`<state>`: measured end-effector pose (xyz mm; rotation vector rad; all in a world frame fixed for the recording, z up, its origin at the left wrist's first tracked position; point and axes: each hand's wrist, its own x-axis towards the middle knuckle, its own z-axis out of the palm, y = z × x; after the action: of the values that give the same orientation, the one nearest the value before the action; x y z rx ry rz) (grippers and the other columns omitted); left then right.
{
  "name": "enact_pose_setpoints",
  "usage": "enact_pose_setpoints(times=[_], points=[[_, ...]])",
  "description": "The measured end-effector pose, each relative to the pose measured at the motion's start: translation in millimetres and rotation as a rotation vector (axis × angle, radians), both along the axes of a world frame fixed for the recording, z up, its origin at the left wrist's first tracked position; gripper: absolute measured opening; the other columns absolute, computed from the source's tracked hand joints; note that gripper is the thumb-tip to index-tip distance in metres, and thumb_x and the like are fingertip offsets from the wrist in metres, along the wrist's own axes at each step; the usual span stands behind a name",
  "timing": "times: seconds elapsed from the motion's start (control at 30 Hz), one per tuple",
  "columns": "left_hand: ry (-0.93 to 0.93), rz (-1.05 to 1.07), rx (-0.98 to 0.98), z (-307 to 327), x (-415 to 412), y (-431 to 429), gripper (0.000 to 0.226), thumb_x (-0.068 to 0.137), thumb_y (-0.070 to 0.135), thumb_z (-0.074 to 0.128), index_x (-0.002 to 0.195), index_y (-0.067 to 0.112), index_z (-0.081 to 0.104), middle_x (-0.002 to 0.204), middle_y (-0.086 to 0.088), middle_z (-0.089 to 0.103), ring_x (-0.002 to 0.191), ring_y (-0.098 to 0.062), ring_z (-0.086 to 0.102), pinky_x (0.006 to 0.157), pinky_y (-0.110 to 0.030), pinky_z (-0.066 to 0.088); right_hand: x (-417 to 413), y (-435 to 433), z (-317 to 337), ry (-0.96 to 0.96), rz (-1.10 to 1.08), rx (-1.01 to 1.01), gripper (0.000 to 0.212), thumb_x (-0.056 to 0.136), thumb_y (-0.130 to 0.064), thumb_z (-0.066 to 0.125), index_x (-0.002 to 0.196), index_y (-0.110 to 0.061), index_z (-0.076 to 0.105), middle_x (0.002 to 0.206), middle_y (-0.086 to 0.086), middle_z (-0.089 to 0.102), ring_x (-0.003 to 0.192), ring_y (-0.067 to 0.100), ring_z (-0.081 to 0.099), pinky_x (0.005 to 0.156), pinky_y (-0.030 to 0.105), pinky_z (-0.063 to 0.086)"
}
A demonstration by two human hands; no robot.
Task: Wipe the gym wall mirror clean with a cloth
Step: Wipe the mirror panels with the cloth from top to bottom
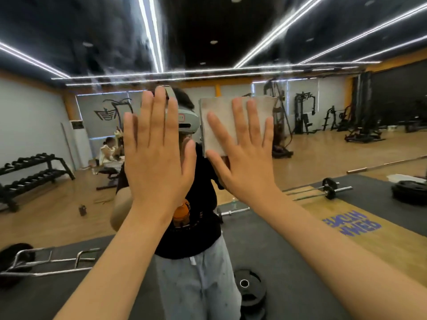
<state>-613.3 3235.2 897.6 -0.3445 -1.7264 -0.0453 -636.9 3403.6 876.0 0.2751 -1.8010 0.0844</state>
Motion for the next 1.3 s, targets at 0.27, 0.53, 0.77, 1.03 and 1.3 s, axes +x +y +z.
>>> enact_pose_setpoints(times=[0.27, 0.53, 0.77, 1.03, 1.3], points=[[0.05, -0.024, 0.089, -135, -5, 5, 0.069, 0.101, 0.036, 0.034, 0.158, 0.006, 0.01, 0.166, -0.011, 0.005, 0.154, -0.023, 0.0, 0.124, -0.038, -0.006, -13, -2, -89, 0.123, 0.043, -0.017, 0.061, 0.101, -0.058, 0.028, 0.156, -0.032, 0.024, 0.166, 0.011, 0.01, 0.153, 0.033, 0.002, 0.118, 0.062, 0.002], [0.09, 0.04, 0.137, -241, -21, 4, 0.067, 0.1, 0.039, 0.018, 0.158, 0.008, 0.007, 0.167, -0.009, 0.002, 0.154, -0.019, -0.003, 0.124, -0.04, -0.003, -17, -1, -233, 0.157, 0.057, 0.034, 0.061, 0.101, -0.057, 0.027, 0.157, -0.036, 0.019, 0.167, 0.008, 0.005, 0.153, 0.03, -0.003, 0.119, 0.061, 0.0], [0.077, 0.046, 0.115, -241, -24, 2, 0.069, 0.101, 0.042, 0.023, 0.158, 0.007, 0.006, 0.167, -0.008, 0.001, 0.154, -0.02, -0.003, 0.125, -0.041, -0.001, -18, 8, -224, 0.133, 0.078, 0.112, 0.061, 0.099, -0.059, 0.029, 0.155, -0.037, 0.025, 0.166, 0.007, 0.009, 0.154, 0.027, 0.001, 0.119, 0.061, 0.003], [0.093, 0.065, 0.119, -244, -26, 1, 0.071, 0.099, 0.045, 0.02, 0.158, 0.008, 0.009, 0.166, -0.009, 0.004, 0.154, -0.02, 0.001, 0.124, -0.043, 0.003, -16, 10, -109, 0.066, -0.011, 0.105, 0.064, 0.096, -0.063, 0.019, 0.156, -0.042, 0.009, 0.167, 0.001, -0.005, 0.153, 0.024, -0.011, 0.119, 0.052, -0.011], [0.132, 0.092, 0.112, -241, -33, 2, 0.072, 0.097, 0.045, 0.024, 0.157, 0.006, 0.016, 0.166, -0.01, 0.012, 0.153, -0.022, 0.009, 0.122, -0.045, 0.009, -9, 18, 28, -0.005, -0.011, 0.036, 0.058, 0.103, -0.057, 0.021, 0.156, -0.043, 0.004, 0.167, 0.0, -0.011, 0.152, 0.025, -0.014, 0.119, 0.055, -0.009]])
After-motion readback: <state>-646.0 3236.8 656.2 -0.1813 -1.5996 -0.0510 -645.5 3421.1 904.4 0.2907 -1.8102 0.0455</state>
